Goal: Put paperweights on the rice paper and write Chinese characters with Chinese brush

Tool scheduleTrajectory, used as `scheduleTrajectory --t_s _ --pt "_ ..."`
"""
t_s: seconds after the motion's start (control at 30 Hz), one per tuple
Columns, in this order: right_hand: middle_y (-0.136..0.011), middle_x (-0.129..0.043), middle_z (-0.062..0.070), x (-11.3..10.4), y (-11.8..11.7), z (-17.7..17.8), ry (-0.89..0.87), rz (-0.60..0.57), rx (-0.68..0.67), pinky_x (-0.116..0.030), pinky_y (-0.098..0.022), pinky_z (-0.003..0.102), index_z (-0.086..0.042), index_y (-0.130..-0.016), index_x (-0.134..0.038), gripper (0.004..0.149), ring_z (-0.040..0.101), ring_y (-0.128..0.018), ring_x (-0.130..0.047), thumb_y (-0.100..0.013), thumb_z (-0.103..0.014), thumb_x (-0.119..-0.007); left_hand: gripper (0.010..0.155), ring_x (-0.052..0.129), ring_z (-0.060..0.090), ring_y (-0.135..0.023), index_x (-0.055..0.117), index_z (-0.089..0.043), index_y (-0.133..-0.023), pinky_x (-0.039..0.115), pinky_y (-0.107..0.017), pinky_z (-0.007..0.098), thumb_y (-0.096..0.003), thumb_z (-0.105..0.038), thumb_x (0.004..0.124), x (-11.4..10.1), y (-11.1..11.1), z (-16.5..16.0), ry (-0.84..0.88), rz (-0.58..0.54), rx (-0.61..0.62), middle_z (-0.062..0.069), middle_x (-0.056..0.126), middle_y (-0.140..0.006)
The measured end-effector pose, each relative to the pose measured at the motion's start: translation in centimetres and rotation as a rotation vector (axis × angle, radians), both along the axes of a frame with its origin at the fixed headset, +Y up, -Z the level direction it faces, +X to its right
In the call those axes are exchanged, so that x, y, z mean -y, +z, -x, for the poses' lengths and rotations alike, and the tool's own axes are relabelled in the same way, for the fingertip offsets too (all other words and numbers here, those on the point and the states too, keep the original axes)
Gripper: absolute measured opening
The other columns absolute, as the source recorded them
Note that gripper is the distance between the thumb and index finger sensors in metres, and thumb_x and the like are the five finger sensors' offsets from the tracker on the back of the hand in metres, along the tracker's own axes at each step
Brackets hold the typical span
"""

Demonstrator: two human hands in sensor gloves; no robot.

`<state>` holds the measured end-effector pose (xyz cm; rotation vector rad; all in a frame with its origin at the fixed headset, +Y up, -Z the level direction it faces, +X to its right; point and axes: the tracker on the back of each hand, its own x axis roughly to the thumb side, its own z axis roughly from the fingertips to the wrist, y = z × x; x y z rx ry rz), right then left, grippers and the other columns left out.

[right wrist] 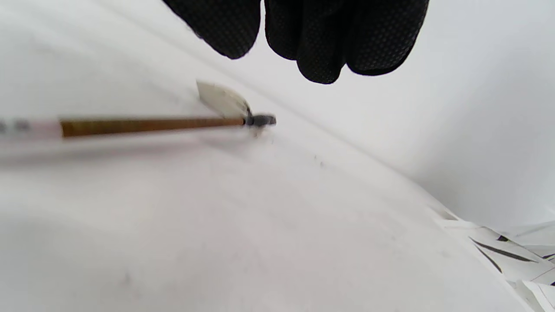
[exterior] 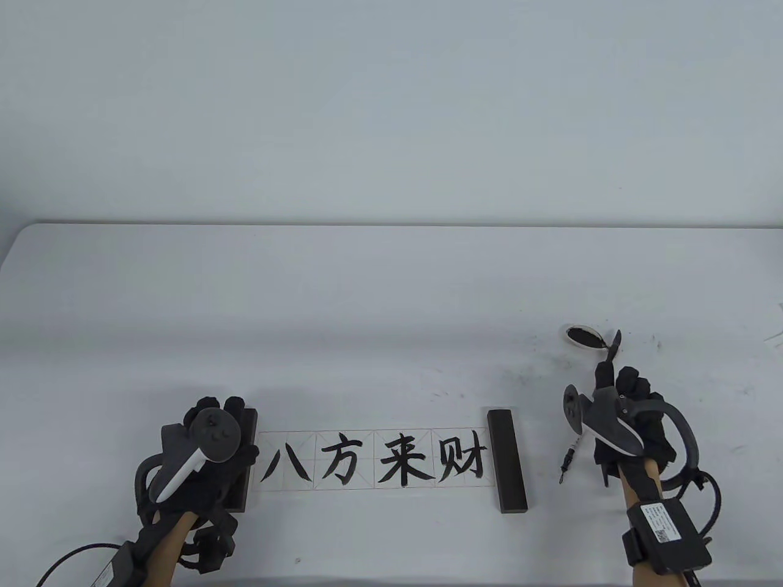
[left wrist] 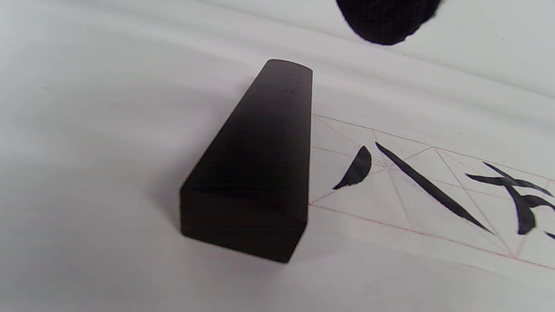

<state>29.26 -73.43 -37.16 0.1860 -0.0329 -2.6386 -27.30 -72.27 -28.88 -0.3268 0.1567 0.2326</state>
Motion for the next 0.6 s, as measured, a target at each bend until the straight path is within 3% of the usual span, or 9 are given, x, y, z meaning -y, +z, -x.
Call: scheduleTrajectory --t_s 0.2,0.33,0.47,0.6 --pt "-0.110 -0.045 0.030 -4.6 2.9 1.6 -0.124 -0.143 -0.075 -0.061 -0.068 0.060 -0.004 -0.111 -0.028 0.069 0.044 -0.099 -0.061 -0.057 -0.024 -0.067 0.083 0.011 0.037 -0.120 0.005 -0.040 -0.115 0.012 -0.086 0.052 -0.0530 -0.053 0.058 0.0 0.1 0.1 -0.002 -0.016 -0.011 0.007 0.002 -0.125" --pt "-0.111 -0.043 0.032 -6.3 4.7 3.4 -0.190 -0.229 -0.156 -0.057 -0.068 0.065 -0.003 -0.112 -0.030 0.070 0.047 -0.100 -0.058 -0.058 -0.030 -0.066 0.083 0.012 0.037 -0.120 0.005 -0.040 -0.115 0.013 -0.086 0.052 -0.0530 -0.053 0.058 -0.4 0.3 -0.1 -0.017 -0.057 -0.002 0.007 0.002 -0.125" --pt "-0.113 -0.040 0.033 -6.9 6.6 5.4 -0.317 -0.282 -0.217 -0.052 -0.067 0.070 -0.002 -0.113 -0.031 0.071 0.050 -0.102 -0.053 -0.058 -0.032 -0.065 0.083 0.011 0.036 -0.120 0.004 -0.041 -0.115 0.013 -0.086 0.052 -0.0530 -0.054 0.058 -0.8 0.6 -0.4 -0.027 -0.107 0.011 0.007 0.002 -0.125" --pt "-0.113 -0.038 0.033 -6.0 8.2 7.1 -0.474 -0.302 -0.263 -0.050 -0.067 0.072 -0.002 -0.113 -0.031 0.071 0.051 -0.103 -0.050 -0.059 -0.033 -0.064 0.083 0.010 0.035 -0.120 0.003 -0.042 -0.115 0.011 -0.086 0.051 -0.0530 -0.054 0.057 -1.1 0.8 -0.4 -0.017 -0.146 0.015 0.004 0.000 -0.125"
